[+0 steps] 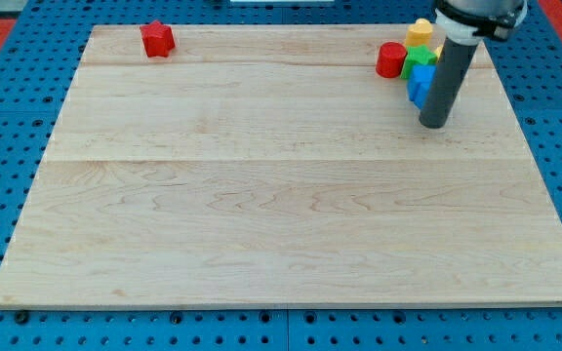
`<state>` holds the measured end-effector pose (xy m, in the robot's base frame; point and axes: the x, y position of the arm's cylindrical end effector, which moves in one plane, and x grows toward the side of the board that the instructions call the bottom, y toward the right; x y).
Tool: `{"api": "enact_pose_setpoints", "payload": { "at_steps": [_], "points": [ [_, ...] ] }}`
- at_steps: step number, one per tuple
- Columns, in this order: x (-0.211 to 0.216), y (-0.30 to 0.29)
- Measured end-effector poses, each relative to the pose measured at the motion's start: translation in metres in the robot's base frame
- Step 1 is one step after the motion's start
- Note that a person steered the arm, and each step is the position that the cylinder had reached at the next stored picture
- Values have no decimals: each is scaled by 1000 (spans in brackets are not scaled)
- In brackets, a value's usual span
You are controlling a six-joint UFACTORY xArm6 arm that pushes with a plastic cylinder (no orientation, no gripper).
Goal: Put the red star into the red circle
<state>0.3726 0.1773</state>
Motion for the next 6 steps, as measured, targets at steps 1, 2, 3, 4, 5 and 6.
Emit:
{"api": "enact_pose_setpoints", "payload": {
  "at_steps": [1,2,3,4,5,6],
  "points": [
    [-40,-27],
    [-54,-55],
    [-79,-157],
    [-96,-304],
    [-98,-444],
    [-152,-460]
  ]
}}
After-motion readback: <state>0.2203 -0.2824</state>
